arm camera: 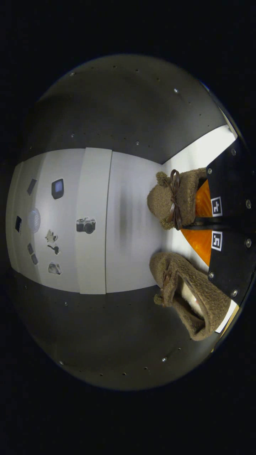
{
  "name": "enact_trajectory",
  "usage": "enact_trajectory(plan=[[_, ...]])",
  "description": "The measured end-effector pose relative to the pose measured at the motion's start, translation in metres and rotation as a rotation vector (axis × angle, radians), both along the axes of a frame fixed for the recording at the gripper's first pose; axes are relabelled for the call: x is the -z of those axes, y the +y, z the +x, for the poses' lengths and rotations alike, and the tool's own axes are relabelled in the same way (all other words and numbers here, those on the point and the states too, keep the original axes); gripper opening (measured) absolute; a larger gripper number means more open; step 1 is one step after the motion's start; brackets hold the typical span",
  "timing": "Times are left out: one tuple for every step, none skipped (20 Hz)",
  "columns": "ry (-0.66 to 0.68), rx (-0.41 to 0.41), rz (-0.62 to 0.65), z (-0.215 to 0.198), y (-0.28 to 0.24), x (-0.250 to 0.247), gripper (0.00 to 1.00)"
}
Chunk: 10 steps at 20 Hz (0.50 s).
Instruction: Open the shoe cabinet door, grab the shoes and put them into the shoe cabinet, then close the shoe cabinet door.
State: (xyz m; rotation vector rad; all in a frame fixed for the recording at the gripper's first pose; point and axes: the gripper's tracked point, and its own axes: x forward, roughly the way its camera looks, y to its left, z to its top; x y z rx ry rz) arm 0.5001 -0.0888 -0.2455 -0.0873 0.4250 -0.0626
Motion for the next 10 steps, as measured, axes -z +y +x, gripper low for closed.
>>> enact_trajectory(plan=[[0.004, -0.007, 0.004, 0.005, 0.000, 0.004, 0.01], [-0.003, -0.013, -0.004, 0.009, 0.000, 0.004, 0.01], [0.010, -0.019, 0.000, 0.011, 0.000, 0.007, 0.01], [0.008, -0.032, 0.009, 0.009, 0.002, 0.005, 0.01], [0.009, -0.040, 0.017, 0.011, 0.002, 0.005, 0.01], [0.018, -0.039, 0.021, 0.011, 0.001, 0.007, 0.01], [0.028, -0.033, 0.015, 0.013, 0.000, 0.008, 0.01], [0.028, -0.018, 0.007, 0.015, -0.003, 0.007, 0.02], [0.031, -0.008, 0.000, 0.018, -0.003, 0.008, 0.04], [0.032, 0.002, -0.010, 0.018, -0.004, 0.009, 0.05]])
